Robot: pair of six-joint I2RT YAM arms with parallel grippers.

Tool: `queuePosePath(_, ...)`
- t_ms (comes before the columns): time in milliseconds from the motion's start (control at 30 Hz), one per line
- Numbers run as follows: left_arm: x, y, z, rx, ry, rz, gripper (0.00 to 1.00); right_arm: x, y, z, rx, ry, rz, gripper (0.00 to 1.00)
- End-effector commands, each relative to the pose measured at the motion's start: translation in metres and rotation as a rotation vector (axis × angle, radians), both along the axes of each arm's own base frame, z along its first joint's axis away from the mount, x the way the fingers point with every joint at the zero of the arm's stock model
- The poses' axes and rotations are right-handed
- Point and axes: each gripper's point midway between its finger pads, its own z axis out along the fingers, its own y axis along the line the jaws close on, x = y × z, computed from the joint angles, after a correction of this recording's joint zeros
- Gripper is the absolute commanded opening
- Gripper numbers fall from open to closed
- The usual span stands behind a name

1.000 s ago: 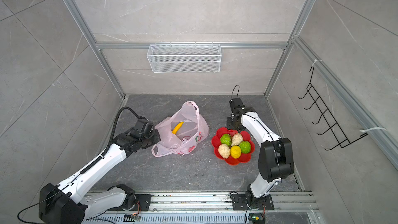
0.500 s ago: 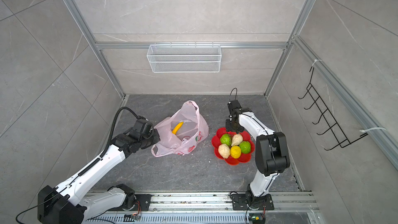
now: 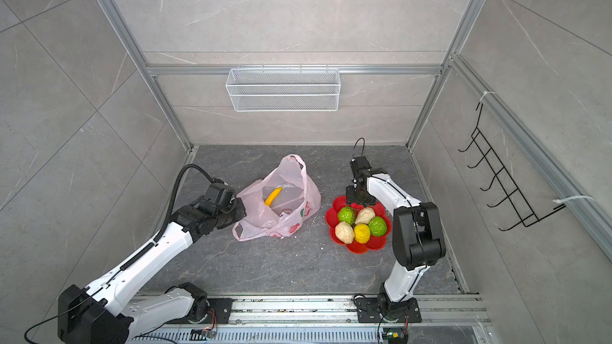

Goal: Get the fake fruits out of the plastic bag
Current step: 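Move the open right gripper from the plate into the bag's mouth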

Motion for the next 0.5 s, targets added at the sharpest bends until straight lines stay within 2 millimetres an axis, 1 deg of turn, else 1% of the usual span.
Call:
queuePosePath(0, 0.001, 0.001, 0.005, -0.010, -0.015, 0.009, 0.00, -0.003, -0.003, 0.008, -0.006, -0.011, -0.007, 0.74)
queuePosePath(67, 0.001, 0.001, 0.005, -0.010, -0.015, 0.009, 0.00, -0.003, -0.003, 0.015, -0.005, -0.024, -0.007, 0.76)
queuePosePath(133, 0.001, 0.002, 0.005, -0.008, -0.018, 0.012, 0.00, -0.004, -0.003, 0.026, -0.001, -0.039, -0.009, 0.77)
queuePosePath(233, 0.000, 0.003, 0.005, -0.003, -0.020, 0.009, 0.00, -0.010, -0.002, 0.051, 0.017, -0.074, -0.008, 0.77)
queuePosePath(300, 0.000, 0.003, 0.003, 0.001, -0.016, 0.008, 0.00, -0.018, 0.001, 0.075, 0.040, -0.110, 0.004, 0.76)
queuePosePath(367, -0.002, 0.003, 0.001, 0.004, -0.012, -0.001, 0.00, -0.029, 0.011, 0.108, 0.073, -0.175, 0.030, 0.72)
queuePosePath(433, -0.005, 0.004, -0.004, 0.011, -0.001, -0.013, 0.00, -0.047, 0.028, 0.143, 0.110, -0.247, 0.075, 0.67)
queuePosePath(467, -0.008, 0.004, -0.008, 0.015, 0.008, -0.017, 0.00, -0.055, 0.039, 0.155, 0.137, -0.266, 0.099, 0.66)
